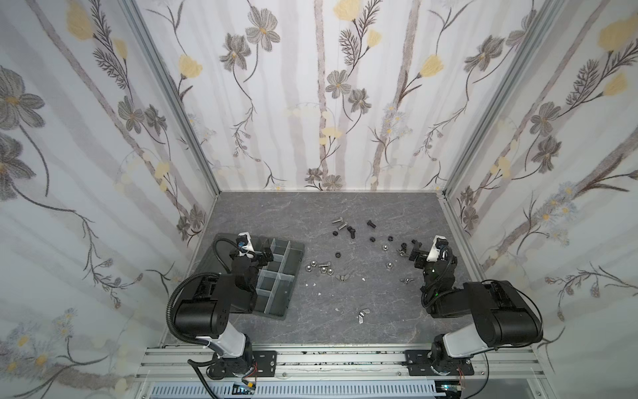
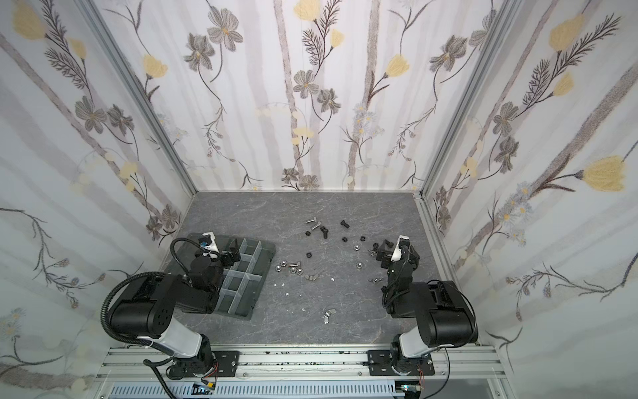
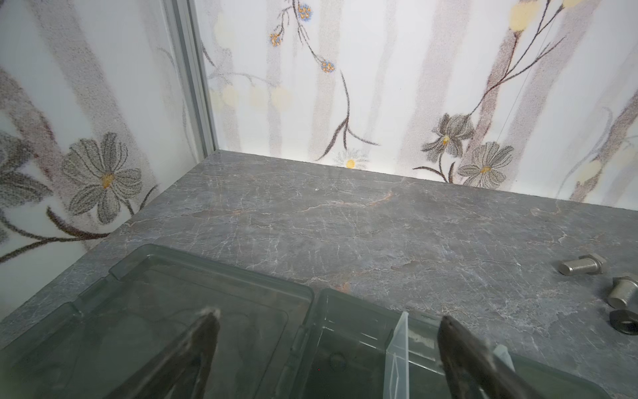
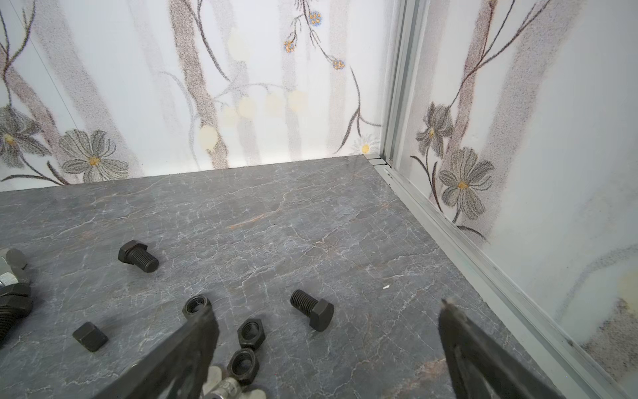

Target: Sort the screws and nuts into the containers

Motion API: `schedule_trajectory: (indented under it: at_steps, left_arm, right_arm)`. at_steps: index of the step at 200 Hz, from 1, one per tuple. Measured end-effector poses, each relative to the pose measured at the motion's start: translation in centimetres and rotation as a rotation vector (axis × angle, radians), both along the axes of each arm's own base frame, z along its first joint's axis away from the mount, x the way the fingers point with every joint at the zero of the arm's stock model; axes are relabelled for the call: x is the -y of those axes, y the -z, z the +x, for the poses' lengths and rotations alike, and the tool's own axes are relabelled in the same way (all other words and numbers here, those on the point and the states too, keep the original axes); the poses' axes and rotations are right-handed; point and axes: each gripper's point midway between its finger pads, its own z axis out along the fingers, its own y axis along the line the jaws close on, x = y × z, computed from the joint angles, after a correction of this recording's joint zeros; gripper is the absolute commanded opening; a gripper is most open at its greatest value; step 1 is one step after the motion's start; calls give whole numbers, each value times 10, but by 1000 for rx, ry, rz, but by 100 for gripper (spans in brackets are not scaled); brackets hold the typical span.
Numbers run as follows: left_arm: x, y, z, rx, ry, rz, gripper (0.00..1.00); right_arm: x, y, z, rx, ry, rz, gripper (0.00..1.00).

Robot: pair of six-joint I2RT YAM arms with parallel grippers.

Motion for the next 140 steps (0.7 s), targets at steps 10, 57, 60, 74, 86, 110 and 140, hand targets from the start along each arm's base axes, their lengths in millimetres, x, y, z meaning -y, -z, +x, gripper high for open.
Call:
schedule_trajectory:
  at_steps: [10,57,60,74,86,110,140]
  left_arm:
    - [0,1,0,-3,0,0,100]
    - [0,1,0,-3,0,0,100]
    - [0,1,0,-3,0,0,100]
    - [0,1,0,-3,-1,0,100]
    - [0,1,0,-3,-1,0,100]
    - [0,1,0,-3,0,0,100]
    - [-3,-2,2,2,-8,-2,100]
  right_arm:
    - [0,0,0,0,0,0,100]
    - [0,0,0,0,0,0,100]
    - [0,0,0,0,0,0,100]
    - [0,0,0,0,0,0,100]
    - [0,0,0,0,0,0,100]
    - [0,0,0,0,0,0,100]
    - [1,0,1,0,-3,2,100]
